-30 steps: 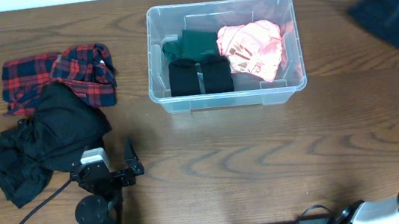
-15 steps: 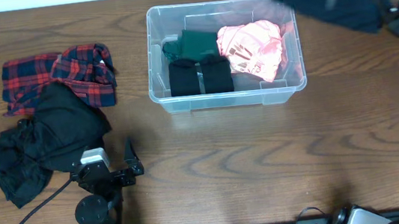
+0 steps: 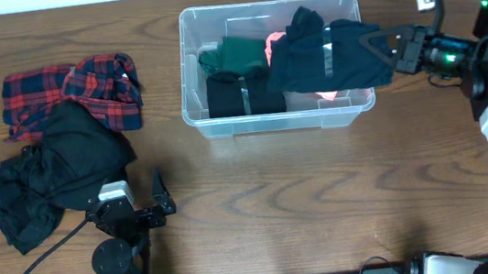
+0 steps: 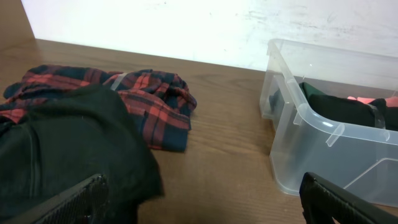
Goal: Pack container
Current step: 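Carry the navy garment over the bin's right side and release, then press the navy garment down into the bin with the right gripper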
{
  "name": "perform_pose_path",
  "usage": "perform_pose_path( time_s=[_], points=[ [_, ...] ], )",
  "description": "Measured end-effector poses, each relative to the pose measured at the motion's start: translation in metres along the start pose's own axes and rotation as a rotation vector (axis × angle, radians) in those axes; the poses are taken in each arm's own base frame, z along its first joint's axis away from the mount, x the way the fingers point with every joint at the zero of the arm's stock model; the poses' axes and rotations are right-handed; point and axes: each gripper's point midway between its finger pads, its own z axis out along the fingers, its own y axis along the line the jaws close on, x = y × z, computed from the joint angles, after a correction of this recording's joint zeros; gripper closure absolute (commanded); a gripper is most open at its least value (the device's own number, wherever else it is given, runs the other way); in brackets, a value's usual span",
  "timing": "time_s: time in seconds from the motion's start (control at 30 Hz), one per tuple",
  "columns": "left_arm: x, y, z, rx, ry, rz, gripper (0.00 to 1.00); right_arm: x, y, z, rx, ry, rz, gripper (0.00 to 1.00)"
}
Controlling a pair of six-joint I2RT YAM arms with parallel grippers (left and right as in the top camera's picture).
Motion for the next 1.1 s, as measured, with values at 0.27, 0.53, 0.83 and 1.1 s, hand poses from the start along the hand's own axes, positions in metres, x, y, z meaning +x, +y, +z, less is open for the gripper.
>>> perform_pose_path(
  time_s=[0.27,0.53,0.83,1.1],
  points=[
    [0.0,0.0,0.0,0.0,0.0,0.0,0.02,0.023,-0.034,0.031,0.024,0.096,0.018,0.99],
    [0.0,0.0,0.0,0.0,0.0,0.0,0.02,0.047,-0.065,0.053,0.058,0.18,0.076,0.99],
    [0.0,0.0,0.0,0.0,0.0,0.0,0.02,0.056,-0.083,0.049,0.164,0.207,0.058,0.4],
    [0.0,0.0,0.0,0.0,0.0,0.0,0.02,0.055,-0.087,0.049,0.179,0.207,-0.004,0.44]
  ],
)
